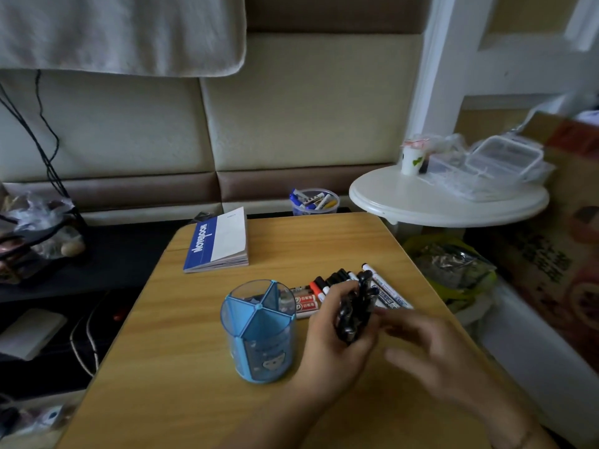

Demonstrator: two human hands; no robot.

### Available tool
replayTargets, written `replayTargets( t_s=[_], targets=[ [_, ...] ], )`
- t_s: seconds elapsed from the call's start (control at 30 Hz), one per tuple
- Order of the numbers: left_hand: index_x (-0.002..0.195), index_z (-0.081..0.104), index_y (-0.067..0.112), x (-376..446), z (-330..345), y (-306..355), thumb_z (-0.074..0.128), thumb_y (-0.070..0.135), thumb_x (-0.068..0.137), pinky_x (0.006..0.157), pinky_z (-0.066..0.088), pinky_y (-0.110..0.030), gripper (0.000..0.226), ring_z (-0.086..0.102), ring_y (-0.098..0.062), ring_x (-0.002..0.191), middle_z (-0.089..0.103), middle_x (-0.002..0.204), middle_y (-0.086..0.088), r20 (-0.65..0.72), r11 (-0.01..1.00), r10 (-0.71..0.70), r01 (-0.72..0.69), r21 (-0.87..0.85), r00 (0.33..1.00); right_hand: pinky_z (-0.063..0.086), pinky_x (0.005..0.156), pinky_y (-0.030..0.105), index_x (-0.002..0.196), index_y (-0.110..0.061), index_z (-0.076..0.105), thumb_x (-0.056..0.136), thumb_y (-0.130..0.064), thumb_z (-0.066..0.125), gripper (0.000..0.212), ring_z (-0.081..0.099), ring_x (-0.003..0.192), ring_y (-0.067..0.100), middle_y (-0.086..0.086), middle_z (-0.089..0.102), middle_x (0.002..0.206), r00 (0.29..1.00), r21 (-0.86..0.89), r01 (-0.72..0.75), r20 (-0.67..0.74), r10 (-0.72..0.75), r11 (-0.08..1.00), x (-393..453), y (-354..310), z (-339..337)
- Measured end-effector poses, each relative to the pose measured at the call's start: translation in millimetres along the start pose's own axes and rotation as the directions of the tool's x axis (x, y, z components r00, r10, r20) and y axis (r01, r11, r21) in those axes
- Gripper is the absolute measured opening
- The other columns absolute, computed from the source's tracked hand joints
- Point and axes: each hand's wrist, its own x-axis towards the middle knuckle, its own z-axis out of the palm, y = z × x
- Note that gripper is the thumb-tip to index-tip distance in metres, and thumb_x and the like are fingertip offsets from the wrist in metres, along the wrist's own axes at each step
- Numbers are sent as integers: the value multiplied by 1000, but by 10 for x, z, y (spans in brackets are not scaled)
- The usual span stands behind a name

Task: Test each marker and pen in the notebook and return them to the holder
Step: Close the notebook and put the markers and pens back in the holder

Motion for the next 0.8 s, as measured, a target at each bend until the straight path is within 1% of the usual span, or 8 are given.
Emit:
replayTargets(
  t_s=[0.03,0.13,0.23,0.37,0.5,0.6,0.7,0.8],
  targets=[
    [115,53,16,2,3,-23,64,3,90,78,54,-23,30,65,-8,86,64,94,13,-4,1000,-6,6,-2,1000,53,86,20,98,-43,72,79,-28,73,24,66,105,8,-13,72,107,995,45,45,-95,-40,998,0,11,-2],
    [119,50,24,-71,2,-123,64,-5,88,78,50,-14,45,65,-1,87,63,99,19,9,997,-80,79,20,997,51,91,34,124,-30,57,85,-59,57,48,61,114,20,-3,64,122,931,85,221,-314,-185,971,114,-119,39],
    [120,53,29,-133,0,-237,65,-10,81,85,52,-19,57,66,-3,99,66,109,16,46,984,-178,178,4,983,48,98,34,131,-19,53,96,-38,46,41,55,124,17,-4,58,132,914,-108,330,-214,-346,938,250,-224,249],
    [107,61,29,-90,-5,-202,63,8,81,86,57,-38,34,68,-12,99,71,103,8,74,991,-126,121,63,989,47,101,39,117,-15,67,102,-41,35,44,55,123,7,-8,66,121,912,-347,378,-20,-410,858,350,-139,371],
    [95,57,18,86,-95,202,67,6,86,64,54,-36,19,62,-13,72,64,81,6,159,996,57,-67,60,986,46,100,44,116,-11,62,98,-50,40,48,56,121,31,11,63,124,824,172,538,-314,-472,825,475,-389,196],
    [101,59,14,408,-443,654,68,1,87,65,50,-20,21,60,-1,70,61,78,15,233,989,149,-148,-19,961,52,84,43,102,-24,64,97,-23,51,14,62,99,21,-4,67,101,808,135,455,-479,-344,880,871,-518,48],
    [103,59,10,756,-996,960,68,13,87,57,47,-17,18,57,-1,61,62,72,11,177,988,157,-152,-39,972,48,71,14,82,-41,64,90,-14,64,28,60,78,-1,-15,67,82,979,-280,187,-31,-204,942,1376,-423,195],
    [99,60,11,1048,-1603,808,67,16,88,54,48,-24,14,56,-13,58,60,70,3,36,996,82,-83,36,996,49,80,19,110,-39,65,91,-31,61,21,55,90,-2,-18,64,104,902,-716,282,424,78,639,1792,-165,542]
  ],
)
